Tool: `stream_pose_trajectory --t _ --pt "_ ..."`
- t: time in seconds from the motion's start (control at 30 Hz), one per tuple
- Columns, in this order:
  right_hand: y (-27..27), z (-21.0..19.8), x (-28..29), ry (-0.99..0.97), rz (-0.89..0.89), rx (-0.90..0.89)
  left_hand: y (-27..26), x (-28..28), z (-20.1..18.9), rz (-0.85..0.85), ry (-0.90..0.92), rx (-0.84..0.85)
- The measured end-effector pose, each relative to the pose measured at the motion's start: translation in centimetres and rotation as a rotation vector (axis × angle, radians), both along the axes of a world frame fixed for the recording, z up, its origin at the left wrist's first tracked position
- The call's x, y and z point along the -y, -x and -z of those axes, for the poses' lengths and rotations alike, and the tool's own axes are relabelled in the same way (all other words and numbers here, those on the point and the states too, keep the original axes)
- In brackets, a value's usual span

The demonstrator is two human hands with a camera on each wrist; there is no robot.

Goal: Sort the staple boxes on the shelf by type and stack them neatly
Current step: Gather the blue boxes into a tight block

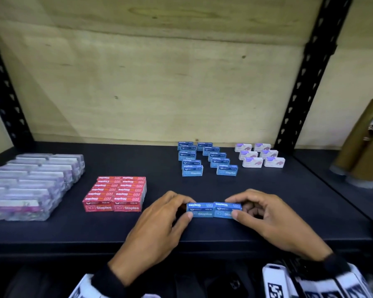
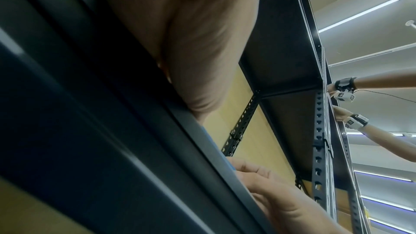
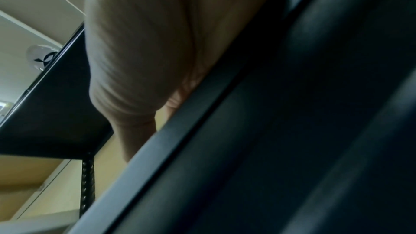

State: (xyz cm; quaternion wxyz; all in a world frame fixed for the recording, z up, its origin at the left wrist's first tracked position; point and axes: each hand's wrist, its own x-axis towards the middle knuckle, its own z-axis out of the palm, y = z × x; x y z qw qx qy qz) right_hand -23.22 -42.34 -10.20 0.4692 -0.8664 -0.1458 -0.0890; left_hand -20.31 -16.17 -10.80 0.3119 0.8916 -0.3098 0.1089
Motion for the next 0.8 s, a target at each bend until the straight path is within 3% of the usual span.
stream_pose_trajectory --t 0.53,0.67,0.8 --pt "0.3 -0.5 -0.3 0.014 0.018 0.005 0.3 -0.1 0.2 -0.035 -0.009 -0.056" --pt "0.4 -1.7 -0.3 0.018 0.07 -0.031 0.5 -0.5 -2.0 -0.028 -0.01 -0.153" --pt "0.8 -5.3 0.4 0.192 0.092 -0.021 0.1 -1.1 -6.0 -0.038 -0.193 -0.104"
